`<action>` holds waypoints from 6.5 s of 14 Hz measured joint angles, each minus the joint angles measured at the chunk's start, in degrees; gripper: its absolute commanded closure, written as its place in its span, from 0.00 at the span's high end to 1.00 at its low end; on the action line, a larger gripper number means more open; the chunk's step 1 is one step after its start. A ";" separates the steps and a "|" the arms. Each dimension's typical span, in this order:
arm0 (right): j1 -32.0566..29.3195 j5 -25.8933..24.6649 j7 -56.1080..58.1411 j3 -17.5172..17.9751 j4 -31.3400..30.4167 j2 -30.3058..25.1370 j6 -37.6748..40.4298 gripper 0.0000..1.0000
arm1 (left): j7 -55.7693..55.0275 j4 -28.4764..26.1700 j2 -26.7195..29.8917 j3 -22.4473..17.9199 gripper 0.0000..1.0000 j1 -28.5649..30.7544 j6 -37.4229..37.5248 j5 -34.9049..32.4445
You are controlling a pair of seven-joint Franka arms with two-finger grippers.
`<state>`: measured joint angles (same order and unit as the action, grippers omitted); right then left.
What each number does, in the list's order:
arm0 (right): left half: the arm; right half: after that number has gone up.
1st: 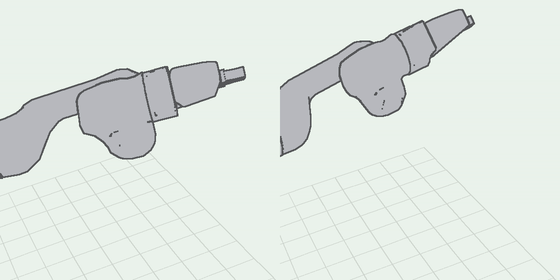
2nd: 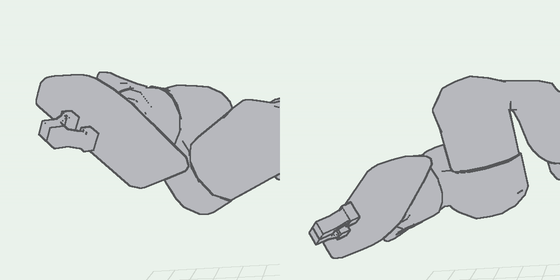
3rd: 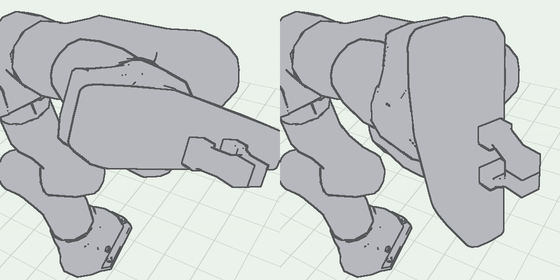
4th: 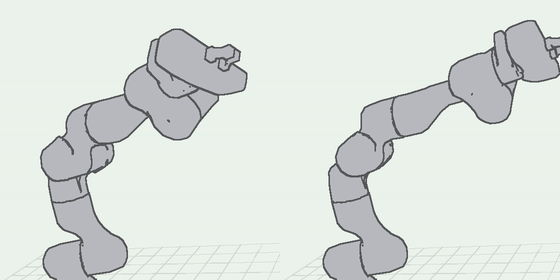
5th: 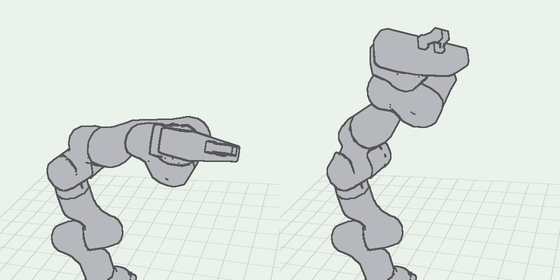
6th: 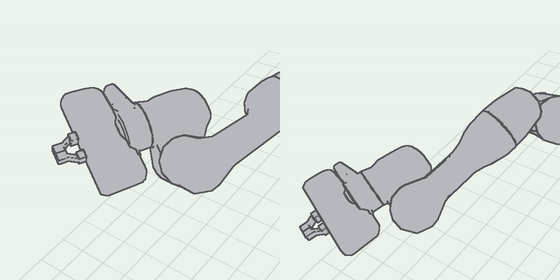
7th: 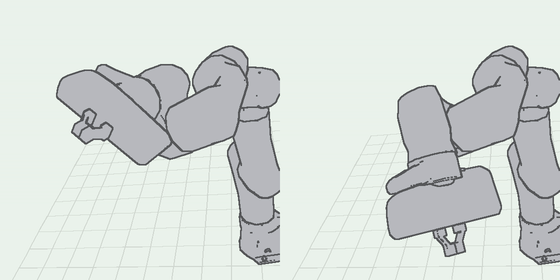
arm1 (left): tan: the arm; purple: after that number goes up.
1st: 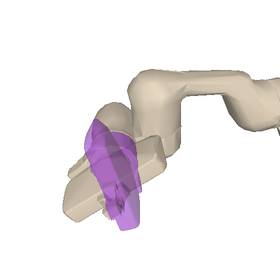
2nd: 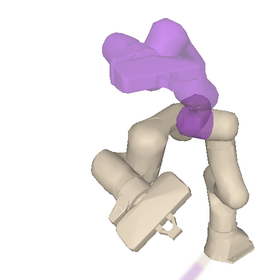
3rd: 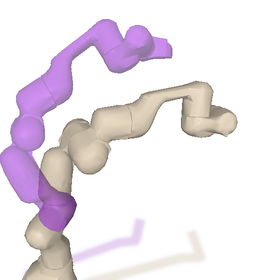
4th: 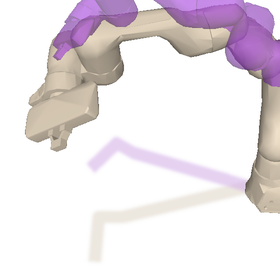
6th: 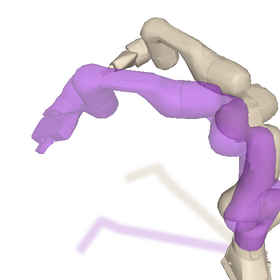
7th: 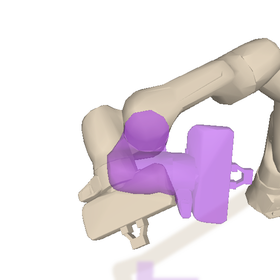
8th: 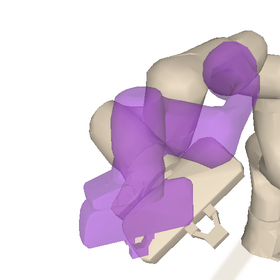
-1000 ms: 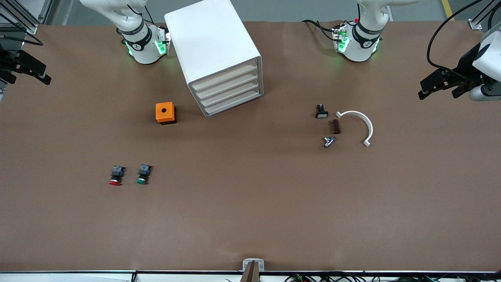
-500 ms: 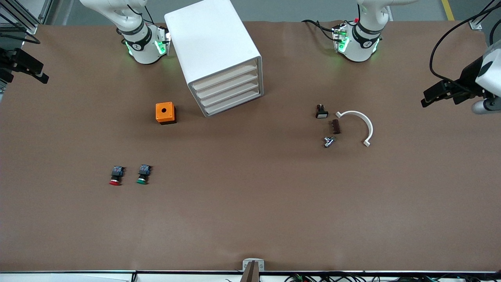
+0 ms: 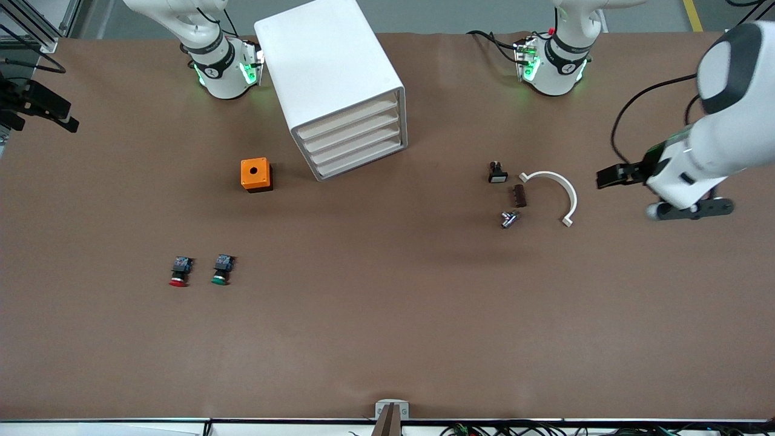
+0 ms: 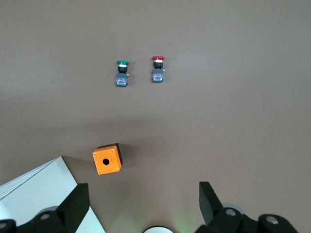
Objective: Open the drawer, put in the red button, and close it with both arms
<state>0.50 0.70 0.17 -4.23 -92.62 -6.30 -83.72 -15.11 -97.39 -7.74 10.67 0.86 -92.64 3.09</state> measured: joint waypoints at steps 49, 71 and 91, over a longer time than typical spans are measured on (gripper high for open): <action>-1.63 7.38 2.20 0.66 -19.36 39.68 -61.67 0.59 | -111.23 21.99 -48.12 2.00 0.42 -32.51 11.25 54.00; 3.53 8.09 -12.58 0.94 -13.37 31.86 -44.21 0.00 | -112.80 22.47 -49.23 -0.70 0.12 -29.53 12.38 55.60; 40.74 8.24 -84.08 1.53 -8.97 14.91 -25.48 0.00 | -97.52 24.42 -49.01 -3.85 1.00 -24.08 11.43 56.59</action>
<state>41.24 8.94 -83.90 -2.70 -101.59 8.61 -109.19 -112.63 -72.98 -56.76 6.82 -23.22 -81.20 59.68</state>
